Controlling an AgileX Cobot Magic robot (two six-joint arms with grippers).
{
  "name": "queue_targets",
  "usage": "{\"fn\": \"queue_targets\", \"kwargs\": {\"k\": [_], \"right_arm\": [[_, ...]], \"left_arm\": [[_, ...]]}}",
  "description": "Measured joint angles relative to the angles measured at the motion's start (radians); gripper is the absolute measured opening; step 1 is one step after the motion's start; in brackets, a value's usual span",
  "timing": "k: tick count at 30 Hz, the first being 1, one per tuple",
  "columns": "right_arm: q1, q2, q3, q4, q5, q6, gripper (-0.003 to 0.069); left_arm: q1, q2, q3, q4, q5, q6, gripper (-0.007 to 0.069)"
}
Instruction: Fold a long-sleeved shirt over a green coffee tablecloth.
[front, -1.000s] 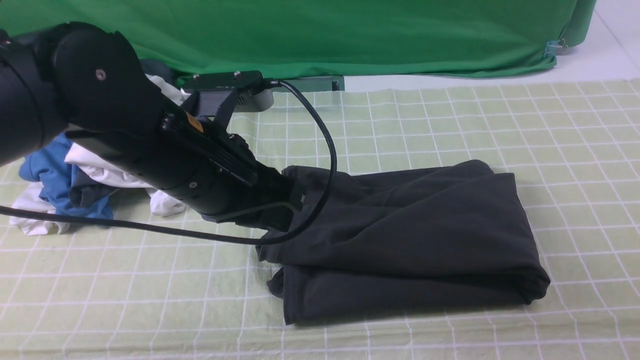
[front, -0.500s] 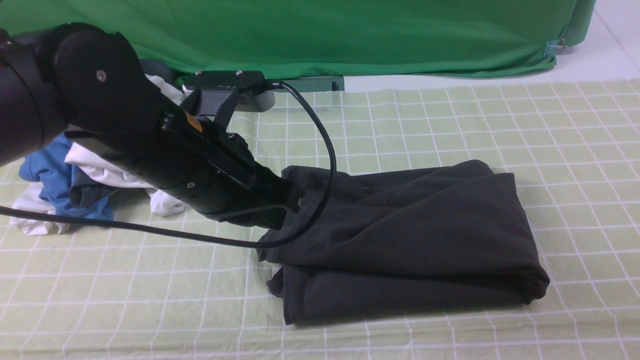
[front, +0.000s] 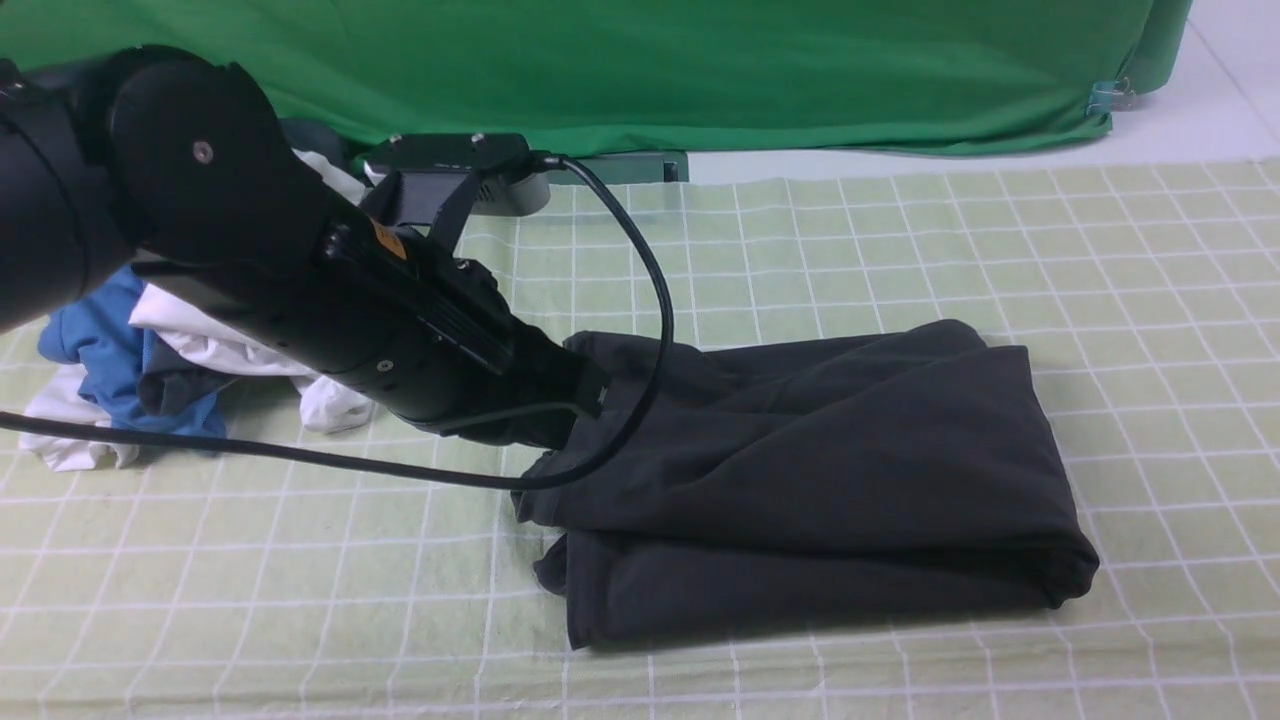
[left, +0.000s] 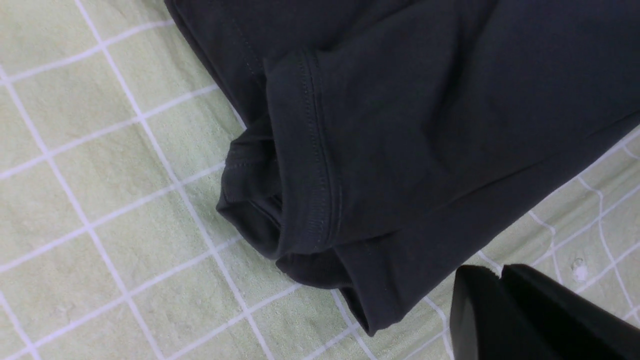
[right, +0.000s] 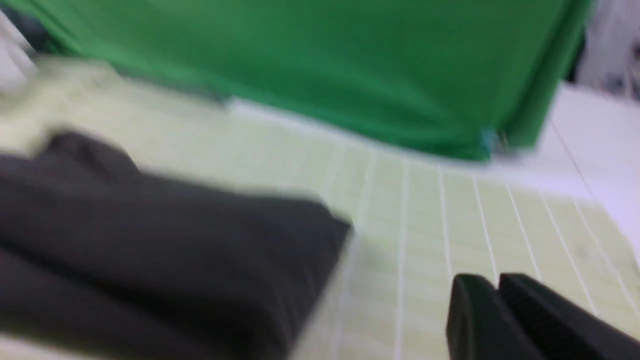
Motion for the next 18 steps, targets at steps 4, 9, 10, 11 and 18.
{"fn": "queue_targets", "kwargs": {"k": [4, 9, 10, 11, 18], "right_arm": [[-0.077, -0.047, 0.105, -0.003, 0.005, 0.0, 0.0072], [-0.135, -0.053, 0.123, -0.004, -0.026, 0.0, 0.0082], [-0.14, -0.053, 0.124, -0.004, -0.03, 0.0, 0.0085], [-0.141, -0.053, 0.125, -0.004, -0.03, 0.001, 0.0087], [-0.146, -0.053, 0.125, -0.005, -0.038, 0.001, 0.01]], "left_arm": [[0.0, 0.0, 0.0, 0.0, 0.0, 0.0, 0.0043], [0.0, 0.0, 0.0, 0.001, 0.0, 0.002, 0.0043], [0.0, 0.0, 0.0, 0.001, 0.0, 0.002, 0.0043], [0.0, 0.0, 0.0, 0.001, 0.0, 0.003, 0.0043], [0.0, -0.034, 0.0, 0.018, 0.001, 0.013, 0.0043]]}}
